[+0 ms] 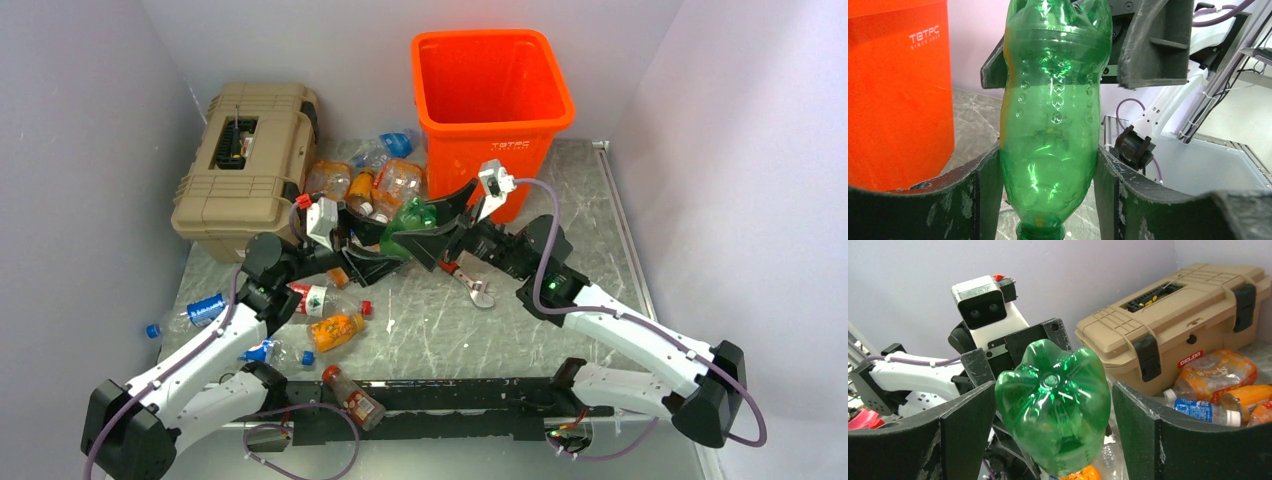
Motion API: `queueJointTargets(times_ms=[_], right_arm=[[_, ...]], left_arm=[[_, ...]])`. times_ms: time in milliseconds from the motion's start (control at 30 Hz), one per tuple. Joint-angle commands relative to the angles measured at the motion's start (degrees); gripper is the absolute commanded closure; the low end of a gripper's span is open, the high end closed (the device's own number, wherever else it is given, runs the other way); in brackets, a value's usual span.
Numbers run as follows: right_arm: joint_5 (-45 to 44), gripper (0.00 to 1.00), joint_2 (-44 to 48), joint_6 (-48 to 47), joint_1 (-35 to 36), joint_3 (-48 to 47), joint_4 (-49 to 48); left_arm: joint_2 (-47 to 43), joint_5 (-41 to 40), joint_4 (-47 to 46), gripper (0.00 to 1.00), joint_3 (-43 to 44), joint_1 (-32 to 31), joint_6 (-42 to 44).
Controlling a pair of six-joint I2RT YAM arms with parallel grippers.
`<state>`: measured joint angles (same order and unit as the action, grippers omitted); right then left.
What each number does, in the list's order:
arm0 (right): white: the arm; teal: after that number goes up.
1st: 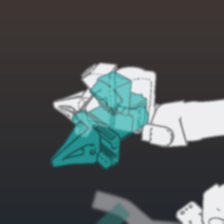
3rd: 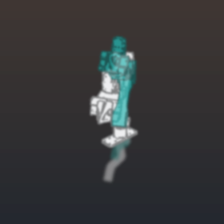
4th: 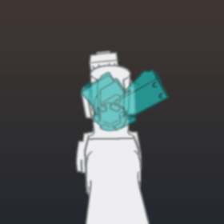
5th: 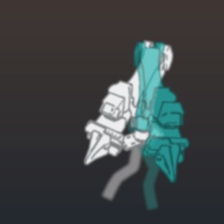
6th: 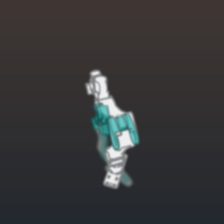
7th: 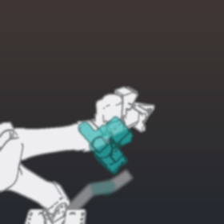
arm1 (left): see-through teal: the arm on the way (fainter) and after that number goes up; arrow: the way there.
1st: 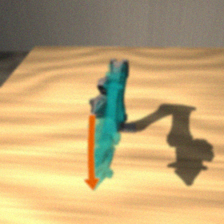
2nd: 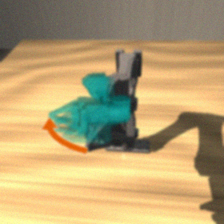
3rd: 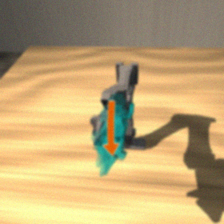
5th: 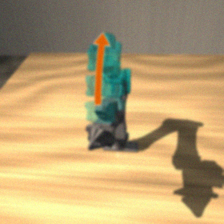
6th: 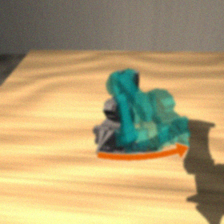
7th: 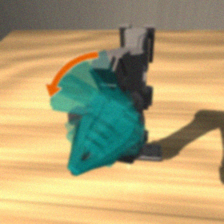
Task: Put the plastic bottles in the bin
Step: Place the plastic bottle in the trash bin.
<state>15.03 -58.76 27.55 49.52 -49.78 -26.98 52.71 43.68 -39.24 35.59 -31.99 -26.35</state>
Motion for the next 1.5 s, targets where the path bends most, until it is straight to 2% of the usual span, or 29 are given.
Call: queueJointTargets(times_ms=[0, 100, 233, 267, 367, 433, 467, 633, 733, 833, 1000, 1167, 1333, 1467], right_arm=[[1.94, 0.17, -1.29, 1.50, 0.40, -3.06, -1.72], [2.48, 0.27, -2.22, 2.42, 0.56, -3.08, -2.28], [2.37, 0.47, -2.36, 2.58, 0.67, -2.94, -2.11], [2.03, 0.52, -1.95, 2.30, 0.67, -2.88, -1.86], [0.70, 0.58, 0.00, 0.74, 0.67, -3.19, 0.33], [-1.25, 0.59, 1.75, -1.23, 0.67, -3.85, 3.09], [-2.41, 0.60, 2.78, -2.71, 0.67, -4.61, 5.26], [-11.98, 0.60, 7.80, -14.58, 0.67, -12.54, 19.35], [-20.75, 0.60, 8.65, -22.57, 0.67, -19.25, 24.43], [-31.01, 0.59, 8.13, -27.88, 0.67, -22.79, 24.36], [-43.55, 0.59, 4.07, -37.27, 0.51, -25.73, 14.96], [-44.42, 0.60, -3.46, -43.10, -2.27, -33.59, 7.92], [-39.16, 0.59, -11.00, -38.42, -12.08, -43.39, 10.23], [-33.33, 0.59, -18.88, -29.15, -22.39, -49.46, 14.40]], left_arm=[[-1.04, -0.77, 0.77, 0.64, 1.41, -1.60, 2.49], [-1.66, -1.76, 2.82, 0.64, 1.54, -3.00, 4.43], [-2.36, -2.66, 5.58, 0.59, 1.91, -4.33, 6.70], [-2.61, -2.97, 6.31, 0.51, 2.00, -4.51, 7.05], [-3.48, -3.80, 8.96, 0.19, 2.69, -4.79, 8.02], [-4.25, -5.50, 10.99, 0.04, 3.26, -4.81, 8.26], [-4.72, -6.51, 11.84, 0.01, 3.45, -4.88, 8.43], [-7.66, -11.40, 14.62, 0.01, 3.26, -5.01, 11.11], [-8.96, -13.46, 16.47, 0.01, 3.59, -5.01, 12.97], [-9.84, -15.74, 18.65, 0.01, 3.95, -5.06, 15.24], [-9.46, -18.14, 22.31, 0.01, 4.88, -5.13, 18.52], [-8.78, -19.97, 24.68, 0.01, 5.42, -6.19, 20.74], [-8.68, -20.69, 27.51, 0.00, 6.42, -7.81, 22.46], [-8.95, -22.50, 29.76, 0.01, 7.27, -9.47, 24.27]])
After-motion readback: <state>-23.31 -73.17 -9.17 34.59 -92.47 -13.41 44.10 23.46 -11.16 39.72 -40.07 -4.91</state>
